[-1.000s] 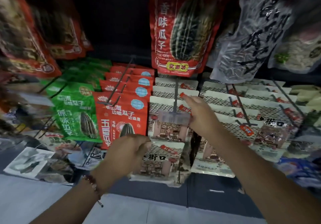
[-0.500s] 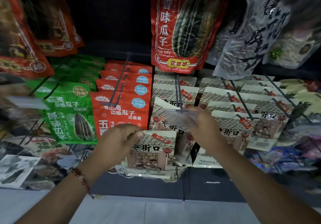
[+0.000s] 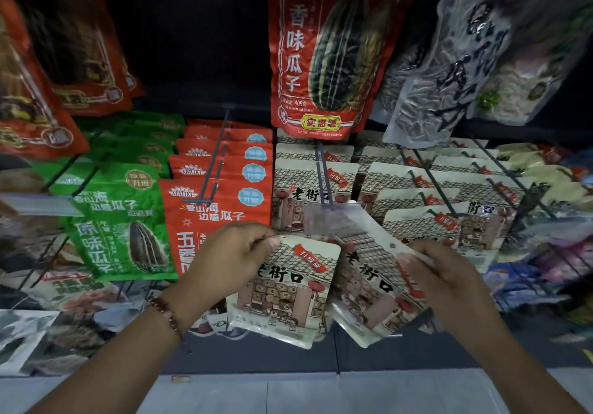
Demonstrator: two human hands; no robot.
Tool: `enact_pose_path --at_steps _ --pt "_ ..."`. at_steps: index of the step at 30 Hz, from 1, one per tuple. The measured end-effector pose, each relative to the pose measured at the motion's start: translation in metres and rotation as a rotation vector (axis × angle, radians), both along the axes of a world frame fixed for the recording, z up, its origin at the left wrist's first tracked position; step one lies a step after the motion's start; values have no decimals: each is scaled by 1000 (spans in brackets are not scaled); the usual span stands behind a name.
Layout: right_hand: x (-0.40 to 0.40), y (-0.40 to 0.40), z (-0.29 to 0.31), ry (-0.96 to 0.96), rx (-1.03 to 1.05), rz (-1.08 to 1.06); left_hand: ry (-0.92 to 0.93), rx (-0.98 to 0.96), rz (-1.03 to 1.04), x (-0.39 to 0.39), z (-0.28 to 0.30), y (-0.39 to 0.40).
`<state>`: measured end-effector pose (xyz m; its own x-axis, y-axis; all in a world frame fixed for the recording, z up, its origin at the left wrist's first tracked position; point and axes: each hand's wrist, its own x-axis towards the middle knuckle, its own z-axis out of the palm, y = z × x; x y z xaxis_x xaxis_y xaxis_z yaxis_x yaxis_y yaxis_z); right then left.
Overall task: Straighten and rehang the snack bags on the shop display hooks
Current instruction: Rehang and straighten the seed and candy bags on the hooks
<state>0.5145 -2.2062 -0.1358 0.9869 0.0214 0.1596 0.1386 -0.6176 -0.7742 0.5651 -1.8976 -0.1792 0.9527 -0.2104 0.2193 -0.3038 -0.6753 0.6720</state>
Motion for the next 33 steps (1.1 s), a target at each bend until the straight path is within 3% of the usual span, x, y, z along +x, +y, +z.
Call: enact_pose_path --at_steps 6,13,20,33 --pt "-21 -36 43 -7 136 -117 43 20 -7 17 10 -24" --pt "-24 -42 51 -35 -50 -108 65 9 -17 37 17 -53" --pt "-23 -33 43 -7 -131 35 -69 65 -43 43 20 -52" --pt "-23 -36 46 -44 -125 52 113 -9 -164 51 23 -48"
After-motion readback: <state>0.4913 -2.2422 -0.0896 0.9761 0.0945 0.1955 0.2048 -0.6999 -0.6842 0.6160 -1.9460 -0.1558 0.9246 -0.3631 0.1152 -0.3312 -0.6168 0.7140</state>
